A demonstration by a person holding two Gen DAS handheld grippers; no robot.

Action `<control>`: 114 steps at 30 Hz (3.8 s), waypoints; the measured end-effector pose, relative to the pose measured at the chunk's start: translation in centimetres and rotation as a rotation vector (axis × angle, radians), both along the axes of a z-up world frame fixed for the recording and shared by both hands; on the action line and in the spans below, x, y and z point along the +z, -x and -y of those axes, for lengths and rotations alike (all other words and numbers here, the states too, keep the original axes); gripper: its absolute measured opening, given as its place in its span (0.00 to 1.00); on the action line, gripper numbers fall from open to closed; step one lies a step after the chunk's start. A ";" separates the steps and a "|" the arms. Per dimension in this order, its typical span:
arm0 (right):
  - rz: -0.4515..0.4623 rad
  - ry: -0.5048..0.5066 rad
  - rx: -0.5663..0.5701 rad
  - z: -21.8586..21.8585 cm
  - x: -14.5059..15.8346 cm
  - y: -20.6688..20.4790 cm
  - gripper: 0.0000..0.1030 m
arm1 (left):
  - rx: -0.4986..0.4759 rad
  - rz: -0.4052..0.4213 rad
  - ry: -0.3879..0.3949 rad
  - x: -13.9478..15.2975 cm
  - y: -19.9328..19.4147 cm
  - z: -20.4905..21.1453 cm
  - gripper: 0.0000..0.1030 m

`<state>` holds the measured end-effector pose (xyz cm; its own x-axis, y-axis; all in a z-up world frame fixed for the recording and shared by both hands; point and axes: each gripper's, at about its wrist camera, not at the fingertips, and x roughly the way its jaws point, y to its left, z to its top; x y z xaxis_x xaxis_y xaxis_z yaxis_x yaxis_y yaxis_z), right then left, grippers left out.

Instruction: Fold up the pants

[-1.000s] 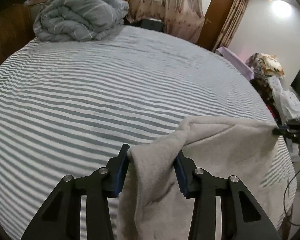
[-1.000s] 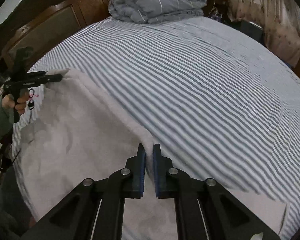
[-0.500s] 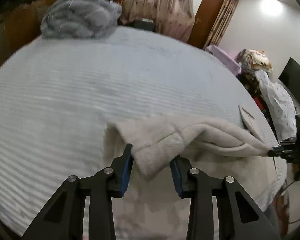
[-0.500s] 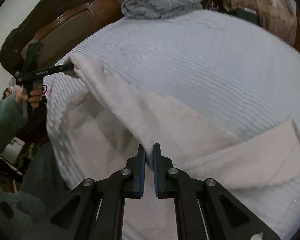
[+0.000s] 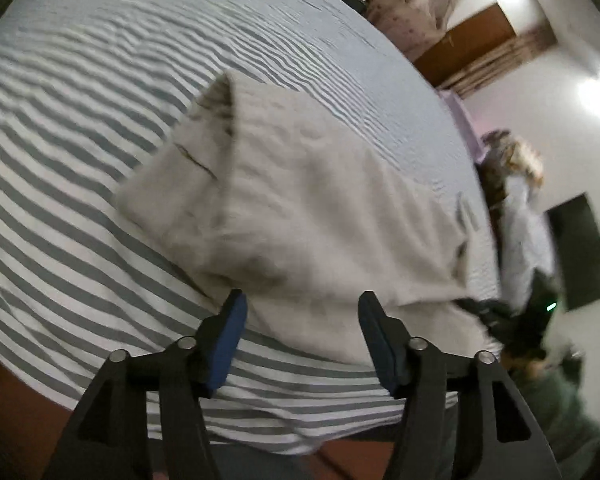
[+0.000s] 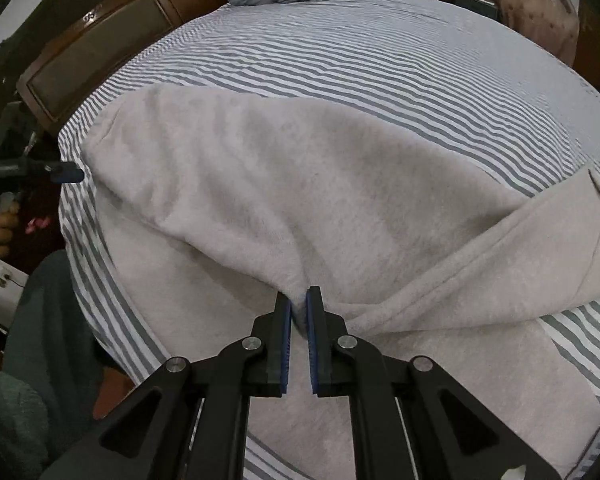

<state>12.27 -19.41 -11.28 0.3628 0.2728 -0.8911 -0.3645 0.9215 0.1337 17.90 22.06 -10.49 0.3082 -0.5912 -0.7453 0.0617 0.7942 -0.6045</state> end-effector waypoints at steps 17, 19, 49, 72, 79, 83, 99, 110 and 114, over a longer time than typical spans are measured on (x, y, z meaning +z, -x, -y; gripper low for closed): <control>0.002 -0.027 -0.080 0.8 -0.7 1.0 0.12 | 0.315 -0.058 -0.019 -3.6 -2.8 1.0 0.41; -0.011 -0.042 -0.105 1.1 -0.5 1.1 0.24 | 0.301 -0.039 -0.089 -3.7 -2.8 2.0 0.37; -0.038 0.021 -0.746 6.0 4.3 -1.1 0.04 | 0.198 0.050 -0.197 0.8 -4.9 2.6 0.32; -0.109 -0.070 -0.806 2.0 -1.0 7.7 0.04 | 0.006 0.018 -0.324 -0.4 -5.7 -0.1 0.32; -0.092 -0.098 -0.800 1.7 -0.1 8.2 0.04 | 0.016 0.047 -0.291 0.8 -7.0 -1.1 0.32; -0.116 -0.097 -0.792 1.0 -0.9 8.3 0.04 | 0.004 0.026 -0.317 -0.1 -7.3 -0.8 0.32; -0.229 -0.193 -0.777 2.9 -5.4 7.2 0.24 | 0.005 0.026 -0.469 1.5 -4.7 0.1 0.51; -0.166 -0.210 -0.746 8.9 0.5 10.0 0.38 | -0.043 0.362 -0.582 7.6 2.5 5.9 0.53; -0.080 -0.122 -0.765 12.5 4.8 7.6 0.38 | -0.194 0.388 -0.458 7.4 4.2 11.8 0.53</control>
